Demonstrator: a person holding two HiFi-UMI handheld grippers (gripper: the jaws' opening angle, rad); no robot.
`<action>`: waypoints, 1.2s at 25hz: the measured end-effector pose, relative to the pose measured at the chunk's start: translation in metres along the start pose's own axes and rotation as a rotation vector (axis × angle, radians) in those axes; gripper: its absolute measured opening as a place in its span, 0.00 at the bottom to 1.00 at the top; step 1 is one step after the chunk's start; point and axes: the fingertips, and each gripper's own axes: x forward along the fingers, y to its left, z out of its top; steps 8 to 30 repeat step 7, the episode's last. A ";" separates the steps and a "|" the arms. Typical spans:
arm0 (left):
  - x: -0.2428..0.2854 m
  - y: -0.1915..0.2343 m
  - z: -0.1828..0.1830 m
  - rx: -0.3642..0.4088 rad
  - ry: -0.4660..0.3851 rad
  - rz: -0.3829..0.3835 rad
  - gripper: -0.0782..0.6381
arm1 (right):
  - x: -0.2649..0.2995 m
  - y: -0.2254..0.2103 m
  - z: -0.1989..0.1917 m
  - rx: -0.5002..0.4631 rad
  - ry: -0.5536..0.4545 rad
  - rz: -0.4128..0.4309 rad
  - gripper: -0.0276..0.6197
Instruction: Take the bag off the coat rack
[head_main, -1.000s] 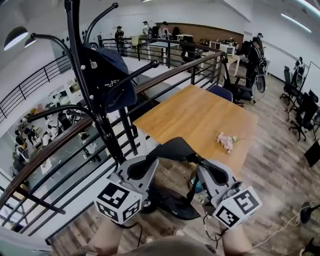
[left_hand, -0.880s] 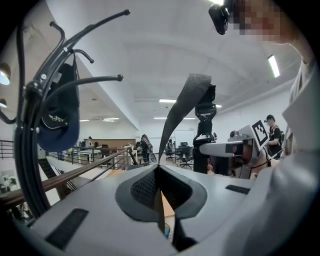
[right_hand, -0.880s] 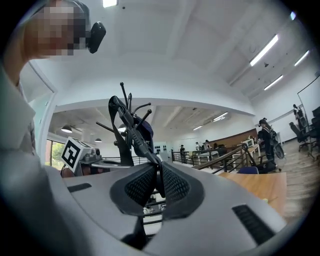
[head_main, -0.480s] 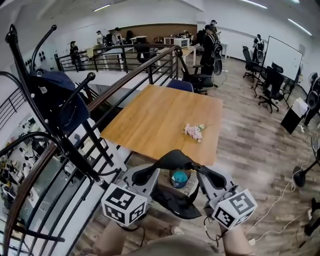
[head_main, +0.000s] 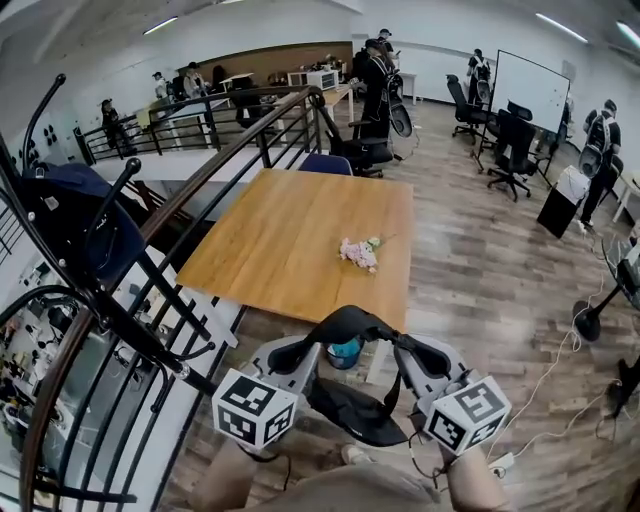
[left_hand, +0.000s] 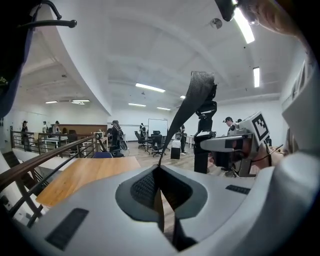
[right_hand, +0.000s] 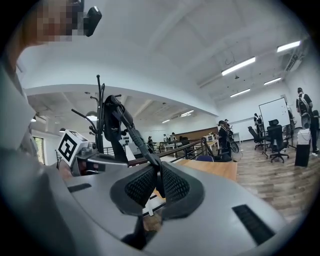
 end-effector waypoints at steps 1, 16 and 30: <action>0.000 -0.001 0.001 0.002 -0.002 -0.004 0.13 | -0.002 0.000 0.001 0.000 -0.003 -0.003 0.11; -0.005 -0.001 0.004 0.001 0.001 -0.003 0.13 | -0.004 0.002 0.009 -0.006 -0.011 -0.003 0.11; -0.005 -0.001 0.004 0.001 0.001 -0.003 0.13 | -0.004 0.002 0.009 -0.006 -0.011 -0.003 0.11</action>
